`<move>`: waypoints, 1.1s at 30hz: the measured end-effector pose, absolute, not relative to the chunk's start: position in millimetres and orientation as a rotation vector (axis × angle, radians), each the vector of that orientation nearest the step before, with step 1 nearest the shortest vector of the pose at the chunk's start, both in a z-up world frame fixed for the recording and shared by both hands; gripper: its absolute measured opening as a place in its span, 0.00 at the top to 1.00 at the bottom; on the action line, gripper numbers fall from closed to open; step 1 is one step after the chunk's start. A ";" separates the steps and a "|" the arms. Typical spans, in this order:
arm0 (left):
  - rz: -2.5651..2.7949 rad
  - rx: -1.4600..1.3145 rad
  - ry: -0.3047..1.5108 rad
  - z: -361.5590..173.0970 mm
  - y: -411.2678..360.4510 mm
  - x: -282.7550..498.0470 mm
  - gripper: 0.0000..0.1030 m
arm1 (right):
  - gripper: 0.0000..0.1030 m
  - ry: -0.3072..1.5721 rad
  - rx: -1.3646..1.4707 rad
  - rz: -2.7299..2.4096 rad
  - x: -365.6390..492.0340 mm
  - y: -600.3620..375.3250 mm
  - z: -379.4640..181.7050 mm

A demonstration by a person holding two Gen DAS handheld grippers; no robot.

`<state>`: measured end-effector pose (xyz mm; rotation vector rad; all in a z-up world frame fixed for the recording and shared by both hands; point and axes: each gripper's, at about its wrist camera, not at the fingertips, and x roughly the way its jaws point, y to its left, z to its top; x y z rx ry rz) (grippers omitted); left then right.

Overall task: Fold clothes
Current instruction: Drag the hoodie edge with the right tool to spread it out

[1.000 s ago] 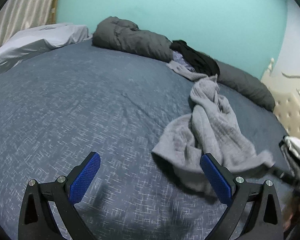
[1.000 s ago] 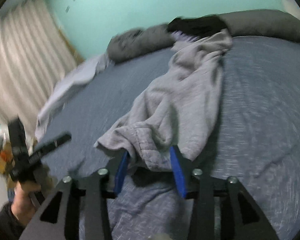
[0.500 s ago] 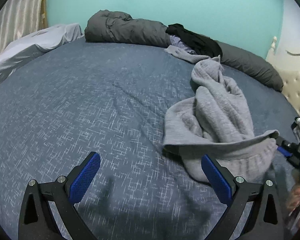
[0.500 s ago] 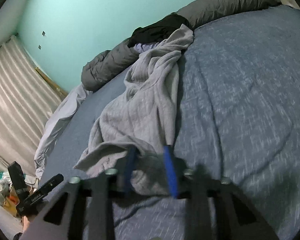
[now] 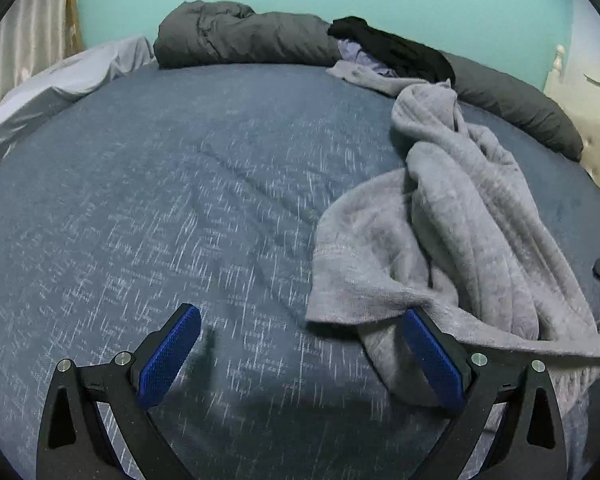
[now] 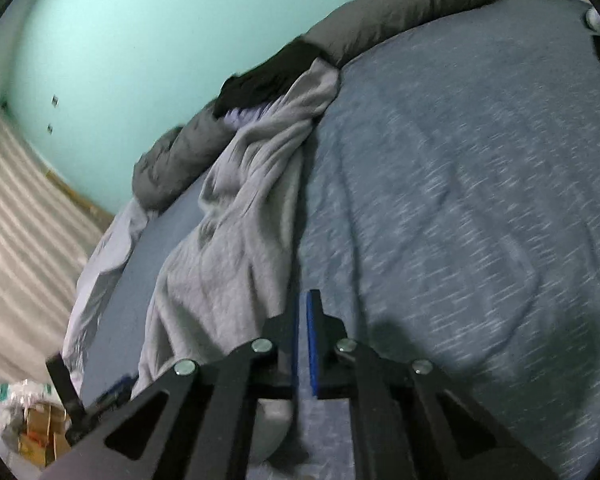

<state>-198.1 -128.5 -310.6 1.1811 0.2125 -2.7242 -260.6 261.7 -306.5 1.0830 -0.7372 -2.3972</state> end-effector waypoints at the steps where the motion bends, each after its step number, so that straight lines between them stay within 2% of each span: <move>1: -2.726 1.182 0.212 -311.5 -127.7 -199.6 0.01 | 0.72 -0.732 1.098 -2.365 -261.7 255.4 -307.9; 3: -2.731 1.184 0.210 -313.3 -126.2 -202.6 0.01 | 0.47 -0.732 1.113 -2.299 -262.8 243.7 -311.2; 8: -2.753 1.152 0.203 -312.7 -125.8 -204.0 0.02 | 0.47 -0.668 1.144 -2.181 -262.3 217.4 -317.3; 11: -2.771 1.156 0.221 -313.4 -125.7 -204.7 0.06 | 0.47 -0.652 1.151 -2.120 -261.3 206.4 -319.5; 12: -2.779 1.163 0.234 -314.0 -125.7 -205.1 0.10 | 0.47 -0.644 1.157 -2.114 -261.1 204.0 -320.9; 14: -2.797 1.175 0.259 -315.1 -125.5 -205.9 0.14 | 0.54 -0.621 1.171 -2.099 -260.9 196.9 -325.3; 16: -2.814 1.179 0.263 -314.7 -124.9 -206.8 0.19 | 0.80 -0.585 1.183 -2.083 -260.0 189.6 -327.9; 18: -2.832 1.175 0.267 -313.4 -124.3 -207.6 0.24 | 0.92 -0.560 1.183 -2.077 -260.7 183.6 -328.6; 25: -2.906 1.094 0.264 -299.2 -119.8 -207.0 0.40 | 0.96 -0.712 1.064 -2.199 -265.2 217.6 -314.1; 30: -2.939 1.065 0.231 -292.0 -113.2 -202.9 0.41 | 0.96 -0.925 0.969 -2.349 -265.8 272.8 -310.7; 33: -2.950 1.081 0.193 -294.4 -109.6 -202.7 0.40 | 0.96 -0.985 0.961 -2.439 -263.5 295.2 -312.2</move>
